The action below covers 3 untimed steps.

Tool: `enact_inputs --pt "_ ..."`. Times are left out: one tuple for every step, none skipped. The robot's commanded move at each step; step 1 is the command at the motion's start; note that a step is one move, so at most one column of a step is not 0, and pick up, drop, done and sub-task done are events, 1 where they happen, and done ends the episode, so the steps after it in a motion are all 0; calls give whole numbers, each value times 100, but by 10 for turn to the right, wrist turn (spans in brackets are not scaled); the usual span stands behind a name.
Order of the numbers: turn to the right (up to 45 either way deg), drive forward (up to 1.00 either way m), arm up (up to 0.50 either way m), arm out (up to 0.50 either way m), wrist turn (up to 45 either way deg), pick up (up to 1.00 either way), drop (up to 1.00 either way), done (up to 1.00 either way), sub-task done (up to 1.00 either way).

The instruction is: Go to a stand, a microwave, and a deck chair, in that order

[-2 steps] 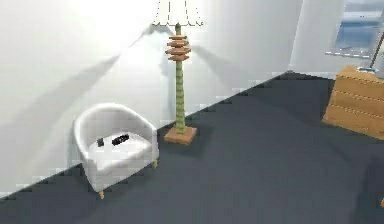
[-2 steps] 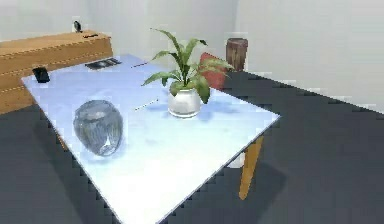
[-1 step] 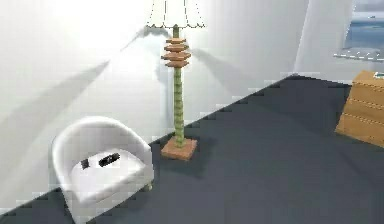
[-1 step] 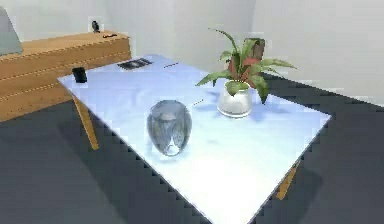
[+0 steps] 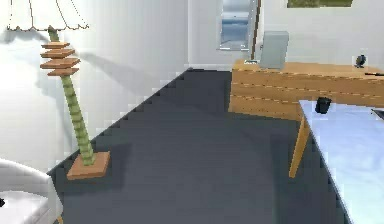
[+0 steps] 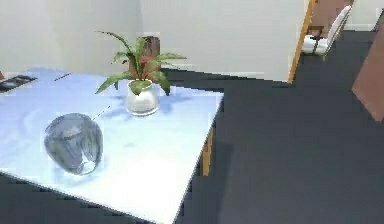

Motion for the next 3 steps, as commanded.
enact_inputs --pt "0 100 0 0 0 0 0 0 0" --pt "0 100 0 0 0 0 0 0 0" --pt "0 90 0 0 0 0 0 0 0"
